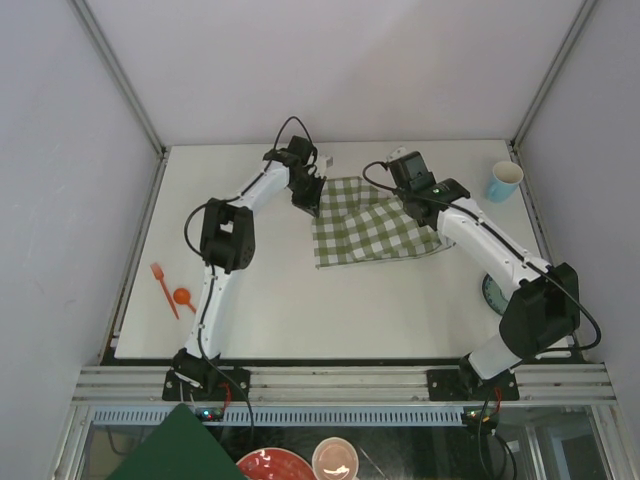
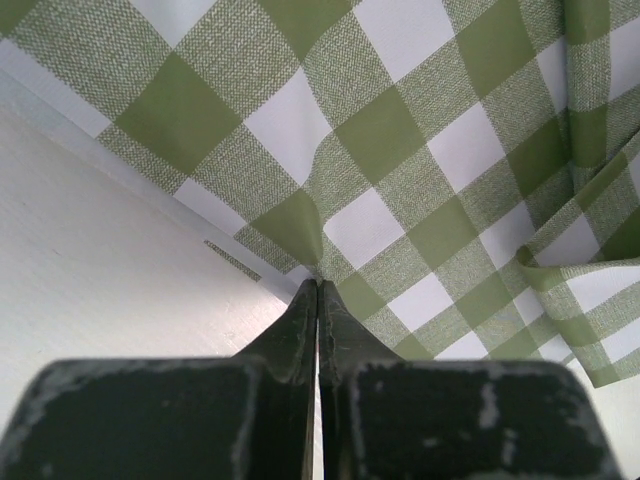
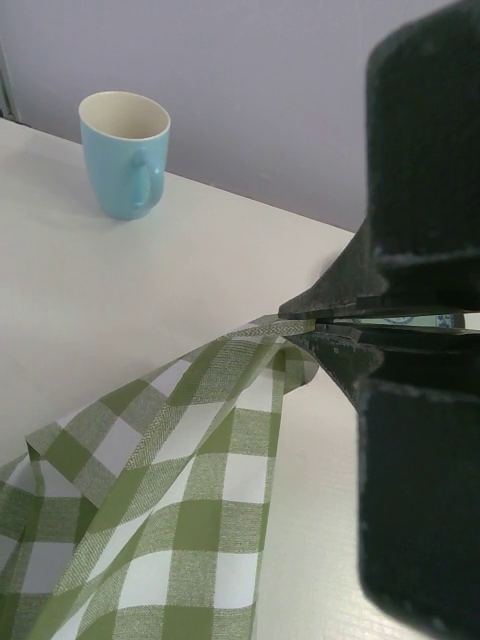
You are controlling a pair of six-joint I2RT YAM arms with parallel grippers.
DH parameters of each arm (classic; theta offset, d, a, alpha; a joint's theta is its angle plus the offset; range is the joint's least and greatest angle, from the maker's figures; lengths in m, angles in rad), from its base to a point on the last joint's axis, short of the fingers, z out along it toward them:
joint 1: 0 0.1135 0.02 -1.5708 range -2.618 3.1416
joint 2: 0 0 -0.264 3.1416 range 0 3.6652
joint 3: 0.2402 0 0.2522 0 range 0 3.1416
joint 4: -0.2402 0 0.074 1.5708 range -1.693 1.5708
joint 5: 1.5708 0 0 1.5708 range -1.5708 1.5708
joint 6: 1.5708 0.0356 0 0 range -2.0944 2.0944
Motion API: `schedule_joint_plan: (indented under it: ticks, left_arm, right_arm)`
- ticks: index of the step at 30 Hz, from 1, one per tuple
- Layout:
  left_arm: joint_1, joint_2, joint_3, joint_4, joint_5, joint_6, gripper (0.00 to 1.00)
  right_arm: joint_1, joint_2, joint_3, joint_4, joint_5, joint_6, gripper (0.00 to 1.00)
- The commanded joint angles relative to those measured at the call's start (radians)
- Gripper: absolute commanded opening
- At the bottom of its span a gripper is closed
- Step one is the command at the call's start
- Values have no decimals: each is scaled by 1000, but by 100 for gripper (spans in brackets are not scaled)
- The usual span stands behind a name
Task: Set the dinner table for one person
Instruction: Flatten out the napkin at the center of the board.
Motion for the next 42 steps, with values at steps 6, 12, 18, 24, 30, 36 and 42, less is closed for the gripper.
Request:
schedule_joint_plan:
  ticks: [6, 12, 18, 24, 30, 36, 42]
  left_arm:
    - [19, -79, -124, -2, -76, 98, 0]
    - [104, -156, -241, -14, -39, 134, 0]
    - [185, -244, -365, -10, -20, 186, 0]
    - [229, -306, -408, -94, -28, 274, 0]
    - [245, -320, -425, -172, -7, 335, 0]
    - [245, -316, -443, -217, -13, 385, 0]
    - [256, -332, -432, -261, -27, 416, 0]
  right_arm:
    - [-24, -76, 12, 59, 30, -12, 0]
    - [-62, -71, -3, 95, 121, -25, 0]
    - [-111, -64, -24, 161, 248, -23, 0]
    - [-178, 13, -41, 151, 258, -1, 0]
    - [-204, 84, -45, 125, 228, 23, 0]
    - [-207, 147, -41, 76, 242, 45, 0]
    - [-207, 161, -67, 95, 308, 26, 50]
